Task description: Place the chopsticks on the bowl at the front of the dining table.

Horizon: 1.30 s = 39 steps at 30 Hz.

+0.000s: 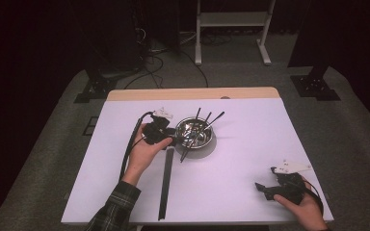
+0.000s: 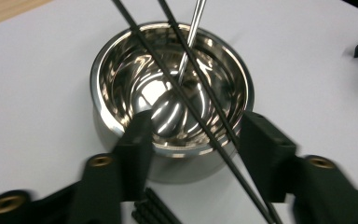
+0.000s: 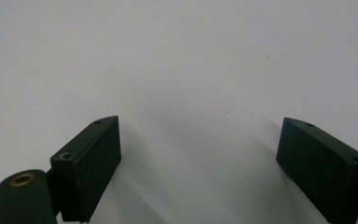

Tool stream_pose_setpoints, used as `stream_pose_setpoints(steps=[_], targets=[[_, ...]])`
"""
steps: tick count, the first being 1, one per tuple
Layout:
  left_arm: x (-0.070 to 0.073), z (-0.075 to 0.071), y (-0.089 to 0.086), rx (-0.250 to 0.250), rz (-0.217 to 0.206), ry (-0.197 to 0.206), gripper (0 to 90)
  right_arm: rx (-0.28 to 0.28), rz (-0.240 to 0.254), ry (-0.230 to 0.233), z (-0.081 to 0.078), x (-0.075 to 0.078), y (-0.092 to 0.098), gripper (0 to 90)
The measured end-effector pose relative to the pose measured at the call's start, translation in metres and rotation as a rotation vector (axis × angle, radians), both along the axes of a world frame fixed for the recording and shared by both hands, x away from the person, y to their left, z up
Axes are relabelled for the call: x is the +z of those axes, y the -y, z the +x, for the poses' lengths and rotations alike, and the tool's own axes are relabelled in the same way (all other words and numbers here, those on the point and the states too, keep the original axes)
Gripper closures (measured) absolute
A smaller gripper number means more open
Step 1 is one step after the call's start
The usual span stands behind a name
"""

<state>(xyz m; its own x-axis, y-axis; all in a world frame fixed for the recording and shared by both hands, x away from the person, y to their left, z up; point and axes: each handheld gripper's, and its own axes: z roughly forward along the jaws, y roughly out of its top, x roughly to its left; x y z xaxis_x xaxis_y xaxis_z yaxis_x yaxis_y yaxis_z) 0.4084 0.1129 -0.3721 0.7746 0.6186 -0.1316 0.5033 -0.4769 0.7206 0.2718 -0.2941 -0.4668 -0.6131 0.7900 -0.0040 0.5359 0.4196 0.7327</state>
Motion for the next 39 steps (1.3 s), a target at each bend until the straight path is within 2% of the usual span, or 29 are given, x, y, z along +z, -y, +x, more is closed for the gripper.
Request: stream_pose_setpoints(steps=[1,2,4,5,12,17,23,26,33,39], targets=[[0.001,0.002,0.003,-0.005,-0.001,0.005,60.6,0.001,0.0,0.002,0.0,0.0,0.0,12.0],[0.001,0.006,0.009,-0.01,-0.01,0.006,75.6,0.001,0.0,0.0,0.0,0.0,0.0,12.0],[0.001,0.011,0.014,-0.015,-0.024,0.006,89.2,0.0,0.0,0.0,0.0,0.0,0.0,11.9],[0.0,0.014,0.018,-0.018,-0.037,-0.002,90.0,0.0,0.0,0.001,0.0,0.0,0.0,12.0],[-0.005,0.033,0.044,-0.052,-0.03,-0.016,90.0,0.001,0.0,0.001,0.0,0.0,0.0,12.0],[-0.007,0.044,0.058,-0.057,-0.036,-0.02,90.0,0.001,0.001,0.001,0.0,0.0,0.0,12.0],[-0.015,0.063,0.078,-0.054,-0.013,-0.029,90.0,0.001,0.001,0.001,0.0,0.0,0.0,12.0],[-0.019,0.067,0.083,-0.052,0.001,-0.035,90.0,0.001,0.001,0.001,0.0,0.0,0.0,12.0],[-0.027,0.073,0.087,-0.037,0.024,-0.045,90.0,0.0,0.001,0.002,0.0,0.0,0.0,12.0],[-0.03,0.077,0.082,-0.014,0.027,-0.05,90.0,0.001,0.001,0.002,0.0,0.0,0.0,12.0]])
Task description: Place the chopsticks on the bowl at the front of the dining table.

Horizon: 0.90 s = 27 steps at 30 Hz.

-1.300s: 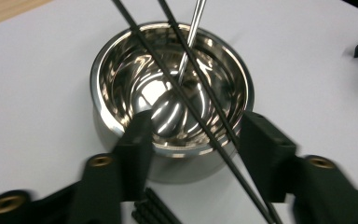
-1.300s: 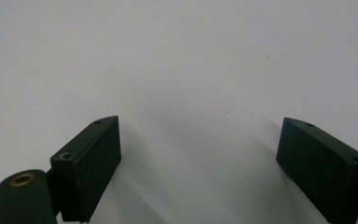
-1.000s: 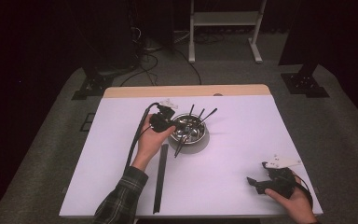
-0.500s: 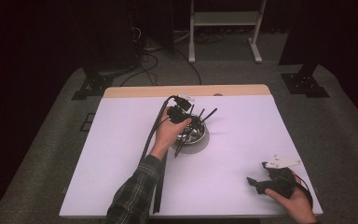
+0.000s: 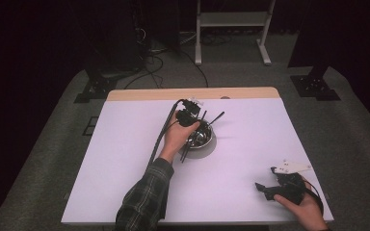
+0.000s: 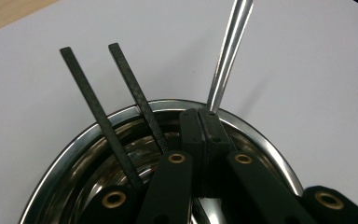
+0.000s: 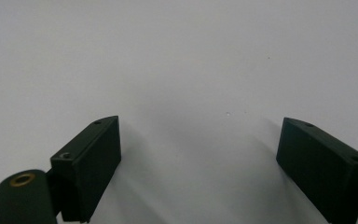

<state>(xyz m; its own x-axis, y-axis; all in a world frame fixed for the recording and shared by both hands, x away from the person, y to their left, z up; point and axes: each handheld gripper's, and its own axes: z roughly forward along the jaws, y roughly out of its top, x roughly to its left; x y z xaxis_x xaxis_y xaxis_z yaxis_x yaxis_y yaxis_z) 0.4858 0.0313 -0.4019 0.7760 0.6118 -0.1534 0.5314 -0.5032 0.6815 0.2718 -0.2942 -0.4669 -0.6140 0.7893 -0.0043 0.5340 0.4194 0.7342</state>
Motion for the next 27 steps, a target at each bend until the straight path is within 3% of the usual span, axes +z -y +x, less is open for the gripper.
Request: stream_pose_setpoints(steps=[22,27], targets=[[0.002,0.004,-0.025,0.071,0.01,0.003,90.0,0.0,-0.001,0.0,0.0,0.0,0.0,12.0],[0.004,0.001,-0.032,0.073,-0.01,0.01,90.0,0.0,-0.001,0.001,0.0,0.0,0.0,12.0]])
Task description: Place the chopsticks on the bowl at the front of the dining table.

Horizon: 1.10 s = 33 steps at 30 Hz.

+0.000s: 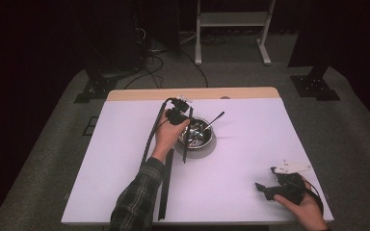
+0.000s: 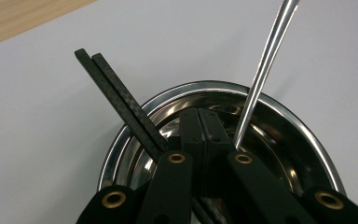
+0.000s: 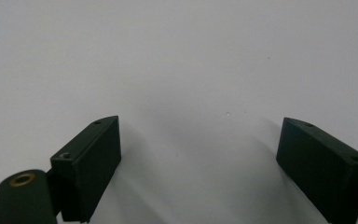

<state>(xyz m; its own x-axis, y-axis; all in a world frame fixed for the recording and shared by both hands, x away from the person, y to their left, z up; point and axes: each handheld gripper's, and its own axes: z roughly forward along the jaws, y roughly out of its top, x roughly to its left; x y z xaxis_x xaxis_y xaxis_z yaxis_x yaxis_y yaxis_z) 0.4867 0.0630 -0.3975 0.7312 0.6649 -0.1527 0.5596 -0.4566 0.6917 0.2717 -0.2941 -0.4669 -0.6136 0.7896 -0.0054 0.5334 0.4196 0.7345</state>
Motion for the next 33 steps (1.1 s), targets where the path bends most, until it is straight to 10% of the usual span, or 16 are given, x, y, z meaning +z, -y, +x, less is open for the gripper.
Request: stream_pose_setpoints(steps=[13,33], targets=[[0.007,-0.034,-0.037,0.009,0.019,0.034,90.0,0.0,-0.002,0.0,0.0,0.0,0.0,12.0],[-0.009,-0.041,-0.024,-0.027,0.035,0.005,90.0,0.0,-0.002,0.0,0.0,0.0,0.0,12.0]])
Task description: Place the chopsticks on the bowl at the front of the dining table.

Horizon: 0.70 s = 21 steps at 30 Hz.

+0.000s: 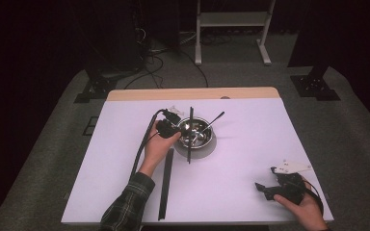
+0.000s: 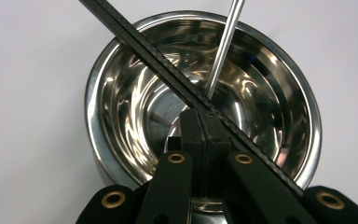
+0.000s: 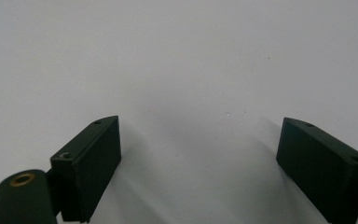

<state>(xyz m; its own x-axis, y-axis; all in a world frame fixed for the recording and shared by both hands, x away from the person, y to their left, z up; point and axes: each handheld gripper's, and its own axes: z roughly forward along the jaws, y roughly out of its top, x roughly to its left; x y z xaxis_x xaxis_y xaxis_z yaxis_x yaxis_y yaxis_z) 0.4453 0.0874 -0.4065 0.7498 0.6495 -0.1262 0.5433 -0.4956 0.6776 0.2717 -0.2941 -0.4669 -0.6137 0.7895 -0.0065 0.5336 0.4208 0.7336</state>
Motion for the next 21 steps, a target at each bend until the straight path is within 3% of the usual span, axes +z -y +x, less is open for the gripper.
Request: stream_pose_setpoints(steps=[12,15,21], targets=[[0.004,-0.006,-0.002,-0.012,0.0,0.012,86.3,0.0,0.0,0.0,0.0,0.0,0.0,12.0],[0.007,-0.012,-0.004,-0.023,0.003,0.015,90.0,0.0,0.0,0.0,0.0,0.0,0.0,12.0],[0.019,-0.038,-0.008,-0.09,0.002,0.029,90.0,0.0,0.0,0.001,0.0,0.0,0.0,12.0]])
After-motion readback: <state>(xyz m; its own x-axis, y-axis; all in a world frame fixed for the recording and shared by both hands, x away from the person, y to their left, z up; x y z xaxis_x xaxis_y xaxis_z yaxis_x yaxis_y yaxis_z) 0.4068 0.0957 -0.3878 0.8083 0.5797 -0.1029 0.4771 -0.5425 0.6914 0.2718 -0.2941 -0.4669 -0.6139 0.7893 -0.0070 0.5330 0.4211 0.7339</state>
